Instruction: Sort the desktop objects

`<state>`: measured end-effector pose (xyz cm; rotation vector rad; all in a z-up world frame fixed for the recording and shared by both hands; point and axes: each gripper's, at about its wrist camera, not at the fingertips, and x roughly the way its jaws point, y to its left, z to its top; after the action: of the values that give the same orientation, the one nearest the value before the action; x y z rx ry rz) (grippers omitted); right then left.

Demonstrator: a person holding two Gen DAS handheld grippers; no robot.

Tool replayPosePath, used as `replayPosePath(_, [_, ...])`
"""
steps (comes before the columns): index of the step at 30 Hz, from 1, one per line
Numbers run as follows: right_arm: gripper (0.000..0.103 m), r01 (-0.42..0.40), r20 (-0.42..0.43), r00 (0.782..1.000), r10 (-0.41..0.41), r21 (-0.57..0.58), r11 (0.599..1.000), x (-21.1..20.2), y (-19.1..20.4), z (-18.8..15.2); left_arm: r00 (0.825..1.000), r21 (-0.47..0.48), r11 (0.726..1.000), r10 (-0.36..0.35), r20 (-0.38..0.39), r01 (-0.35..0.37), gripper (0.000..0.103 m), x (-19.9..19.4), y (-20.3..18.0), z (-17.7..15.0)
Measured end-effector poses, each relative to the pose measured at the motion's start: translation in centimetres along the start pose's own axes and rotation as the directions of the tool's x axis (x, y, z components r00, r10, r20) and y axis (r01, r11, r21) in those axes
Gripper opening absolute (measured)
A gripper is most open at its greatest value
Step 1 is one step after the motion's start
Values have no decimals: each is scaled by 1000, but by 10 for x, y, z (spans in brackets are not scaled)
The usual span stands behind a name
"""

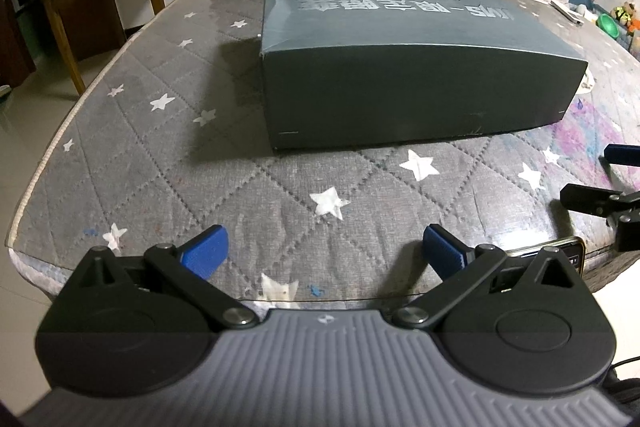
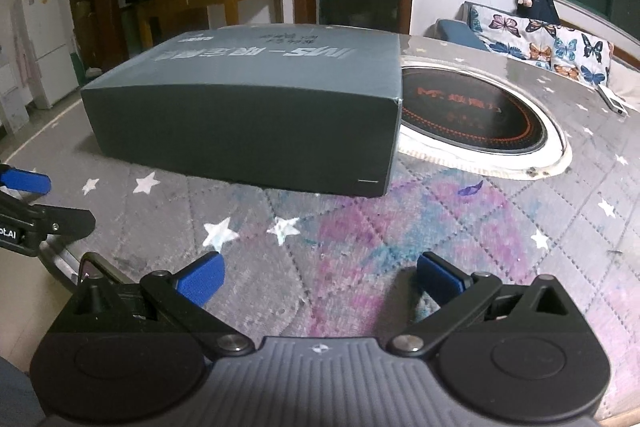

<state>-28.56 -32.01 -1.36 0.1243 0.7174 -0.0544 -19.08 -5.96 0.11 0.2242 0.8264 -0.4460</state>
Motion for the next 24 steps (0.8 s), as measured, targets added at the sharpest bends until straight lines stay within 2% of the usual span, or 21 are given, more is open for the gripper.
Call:
replayPosePath(13, [103, 55, -21, 998, -56, -30, 998, 9, 9, 3, 1000, -1, 1000, 1, 8, -1, 103, -1, -1, -2])
replayPosePath(24, [103, 58, -9, 998, -58, -31, 998, 8, 9, 1, 1000, -4, 1000, 6, 5, -6, 103, 0, -1, -1])
